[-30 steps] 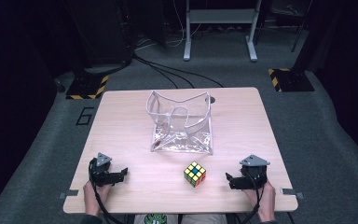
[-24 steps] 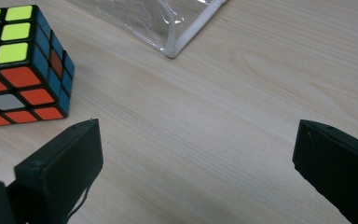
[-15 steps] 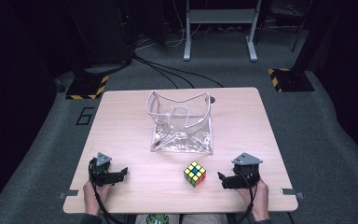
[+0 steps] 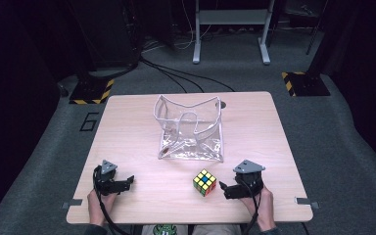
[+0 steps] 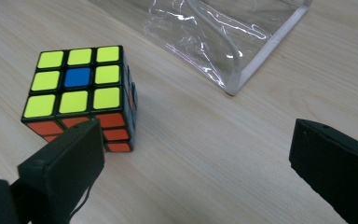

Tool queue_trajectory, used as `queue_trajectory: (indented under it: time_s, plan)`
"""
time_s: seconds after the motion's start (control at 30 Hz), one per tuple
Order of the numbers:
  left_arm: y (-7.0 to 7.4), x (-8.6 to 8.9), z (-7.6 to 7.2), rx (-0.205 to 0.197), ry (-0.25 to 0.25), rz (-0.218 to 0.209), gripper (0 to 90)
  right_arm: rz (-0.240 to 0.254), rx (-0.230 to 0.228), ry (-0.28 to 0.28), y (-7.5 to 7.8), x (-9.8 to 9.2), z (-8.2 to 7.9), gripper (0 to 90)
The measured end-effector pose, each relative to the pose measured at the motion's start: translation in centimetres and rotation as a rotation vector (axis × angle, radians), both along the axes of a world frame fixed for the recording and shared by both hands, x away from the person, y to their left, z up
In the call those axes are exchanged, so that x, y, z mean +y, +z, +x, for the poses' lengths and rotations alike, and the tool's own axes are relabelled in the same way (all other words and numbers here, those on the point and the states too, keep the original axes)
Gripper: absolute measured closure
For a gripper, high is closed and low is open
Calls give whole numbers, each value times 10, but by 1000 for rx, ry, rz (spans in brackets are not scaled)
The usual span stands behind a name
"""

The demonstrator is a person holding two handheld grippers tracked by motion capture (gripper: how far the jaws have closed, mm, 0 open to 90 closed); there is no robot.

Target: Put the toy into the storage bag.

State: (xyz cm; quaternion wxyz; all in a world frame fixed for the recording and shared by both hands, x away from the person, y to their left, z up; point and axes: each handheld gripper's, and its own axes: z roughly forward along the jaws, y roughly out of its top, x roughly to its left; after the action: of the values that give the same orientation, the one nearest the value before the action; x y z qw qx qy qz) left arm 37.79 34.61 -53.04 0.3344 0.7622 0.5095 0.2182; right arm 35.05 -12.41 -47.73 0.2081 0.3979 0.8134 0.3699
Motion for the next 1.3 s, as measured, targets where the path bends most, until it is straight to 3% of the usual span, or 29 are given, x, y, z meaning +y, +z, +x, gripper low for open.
queue_trajectory:
  time_s: [1.3]
  plan:
    - [0,0,0,-4,-1,3,113,19,36,154,-1,58,6,35]
